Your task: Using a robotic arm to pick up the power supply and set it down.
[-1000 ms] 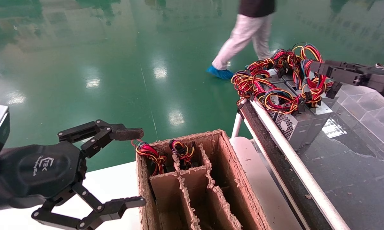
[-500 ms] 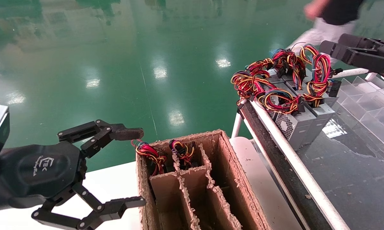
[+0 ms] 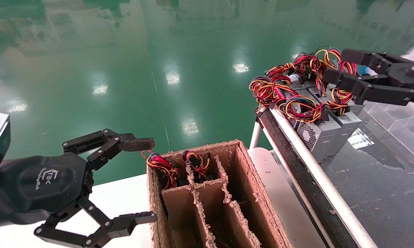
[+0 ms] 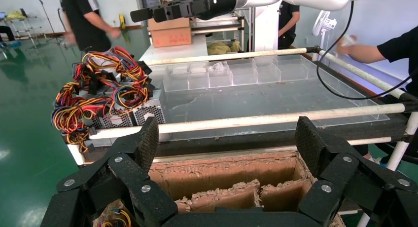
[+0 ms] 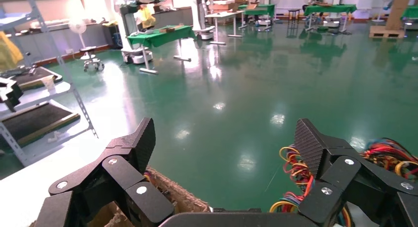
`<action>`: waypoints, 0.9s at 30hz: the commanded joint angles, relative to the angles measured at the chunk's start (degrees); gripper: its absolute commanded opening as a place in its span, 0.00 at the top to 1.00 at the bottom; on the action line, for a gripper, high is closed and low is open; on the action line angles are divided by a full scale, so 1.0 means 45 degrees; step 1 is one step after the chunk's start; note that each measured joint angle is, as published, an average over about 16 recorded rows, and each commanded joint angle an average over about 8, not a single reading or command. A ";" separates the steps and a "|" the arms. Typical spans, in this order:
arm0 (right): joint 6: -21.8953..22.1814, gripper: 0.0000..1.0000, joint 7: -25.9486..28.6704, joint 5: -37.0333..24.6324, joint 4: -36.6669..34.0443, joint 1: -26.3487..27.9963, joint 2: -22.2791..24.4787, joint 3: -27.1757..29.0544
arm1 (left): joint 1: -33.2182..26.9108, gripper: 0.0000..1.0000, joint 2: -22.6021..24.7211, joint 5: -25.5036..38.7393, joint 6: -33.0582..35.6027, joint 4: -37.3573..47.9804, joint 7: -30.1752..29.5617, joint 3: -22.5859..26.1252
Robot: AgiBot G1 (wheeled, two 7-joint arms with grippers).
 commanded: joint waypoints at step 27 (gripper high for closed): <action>0.0489 0.00 0.0970 0.1032 0.7305 -0.4274 0.0753 0.1653 | -0.0001 0.00 -0.0001 -0.0002 -0.0001 0.0001 0.0002 0.0004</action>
